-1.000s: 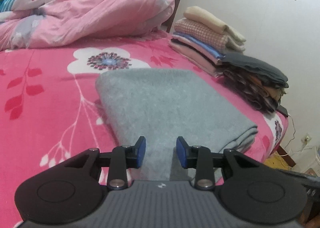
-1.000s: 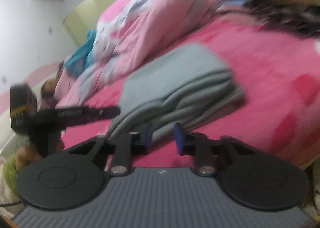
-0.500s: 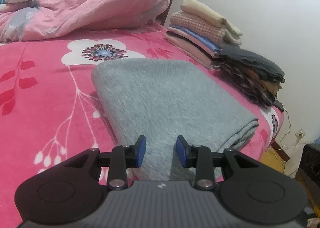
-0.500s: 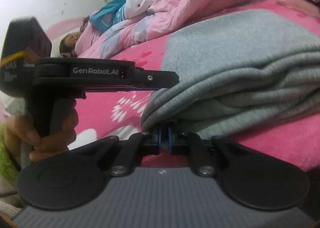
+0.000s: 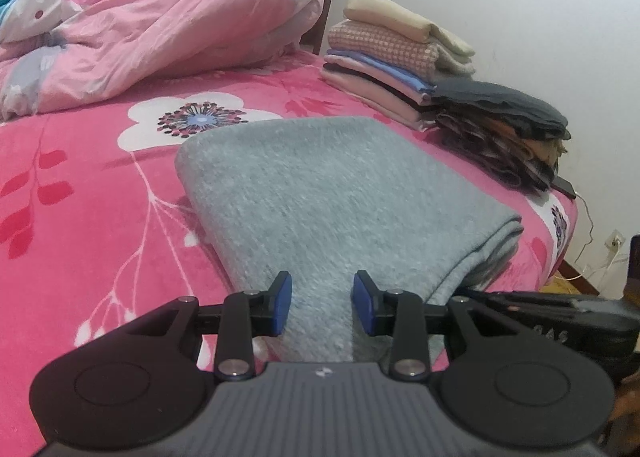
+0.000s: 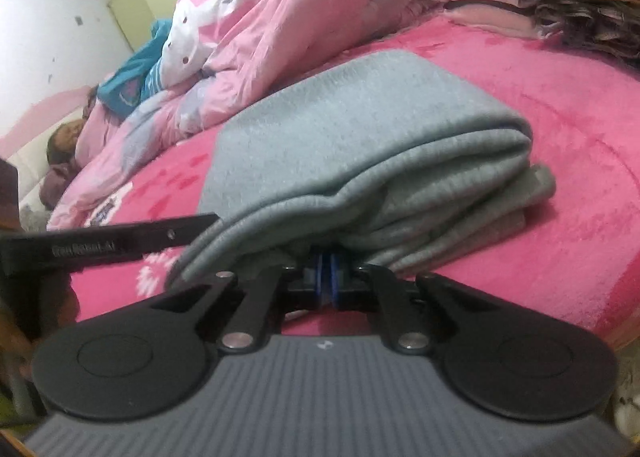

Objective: Fold clothes

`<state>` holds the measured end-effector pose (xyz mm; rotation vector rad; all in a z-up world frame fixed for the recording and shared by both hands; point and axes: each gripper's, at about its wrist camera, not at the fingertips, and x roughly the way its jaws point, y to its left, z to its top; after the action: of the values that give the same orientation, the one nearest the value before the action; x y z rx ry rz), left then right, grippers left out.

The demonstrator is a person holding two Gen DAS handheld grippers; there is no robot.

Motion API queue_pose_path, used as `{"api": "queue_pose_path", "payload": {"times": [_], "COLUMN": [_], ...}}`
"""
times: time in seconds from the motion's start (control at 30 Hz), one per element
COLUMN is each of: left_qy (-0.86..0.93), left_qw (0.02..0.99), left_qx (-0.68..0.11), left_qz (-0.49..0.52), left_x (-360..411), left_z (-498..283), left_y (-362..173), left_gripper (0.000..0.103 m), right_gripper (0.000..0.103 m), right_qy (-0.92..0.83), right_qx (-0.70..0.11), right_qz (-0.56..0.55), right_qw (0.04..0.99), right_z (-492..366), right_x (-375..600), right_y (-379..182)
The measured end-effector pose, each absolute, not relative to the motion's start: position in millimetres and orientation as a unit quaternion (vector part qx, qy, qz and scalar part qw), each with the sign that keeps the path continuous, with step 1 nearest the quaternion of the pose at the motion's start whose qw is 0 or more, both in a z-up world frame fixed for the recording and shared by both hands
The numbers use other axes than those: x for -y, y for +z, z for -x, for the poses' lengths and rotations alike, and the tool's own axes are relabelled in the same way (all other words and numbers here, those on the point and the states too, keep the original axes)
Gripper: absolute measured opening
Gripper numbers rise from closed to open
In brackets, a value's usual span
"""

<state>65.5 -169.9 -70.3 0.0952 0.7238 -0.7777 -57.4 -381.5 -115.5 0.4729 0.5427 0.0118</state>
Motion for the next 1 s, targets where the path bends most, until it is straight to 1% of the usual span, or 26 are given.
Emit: {"api": "queue_pose_path", "payload": {"times": [0.07,0.2,0.27,0.33,0.4,0.57,0.67,0.77,0.93,1.0], "left_qy": [-0.370,-0.372,-0.373,-0.373,-0.373,-0.374,-0.376,-0.376,-0.375,-0.376], "left_qw": [0.862,0.862,0.862,0.862,0.862,0.863,0.863,0.863,0.865,0.865], "left_qx": [-0.343,-0.340,-0.339,-0.339,-0.338,-0.334,-0.333,-0.332,-0.330,-0.329], "left_qz": [-0.047,-0.052,-0.054,-0.056,-0.056,-0.056,-0.057,-0.057,-0.051,-0.050], "left_x": [171,171,171,171,171,170,169,170,168,168], "left_z": [-65,-64,-64,-64,-63,-62,-62,-62,-61,-61], "left_y": [-71,-72,-72,-72,-72,-73,-73,-74,-75,-75], "left_gripper": [0.035,0.035,0.035,0.035,0.035,0.035,0.036,0.036,0.036,0.036], "right_gripper": [0.003,0.003,0.000,0.000,0.000,0.000,0.000,0.000,0.000,0.004], "right_qy": [0.001,-0.020,-0.028,-0.031,-0.031,-0.040,-0.060,-0.057,-0.055,-0.055], "right_qx": [-0.261,-0.239,-0.247,-0.271,-0.278,-0.263,-0.252,-0.267,-0.263,-0.254], "right_qz": [-0.237,-0.239,-0.238,-0.237,-0.238,-0.250,-0.234,-0.243,-0.257,-0.259], "right_qw": [0.936,0.941,0.939,0.933,0.930,0.931,0.937,0.931,0.928,0.930], "right_z": [62,75,68,57,55,66,68,58,67,76], "right_x": [383,389,394,396,396,396,395,400,401,399], "right_y": [-113,-104,-109,-119,-121,-114,-109,-123,-117,-109]}}
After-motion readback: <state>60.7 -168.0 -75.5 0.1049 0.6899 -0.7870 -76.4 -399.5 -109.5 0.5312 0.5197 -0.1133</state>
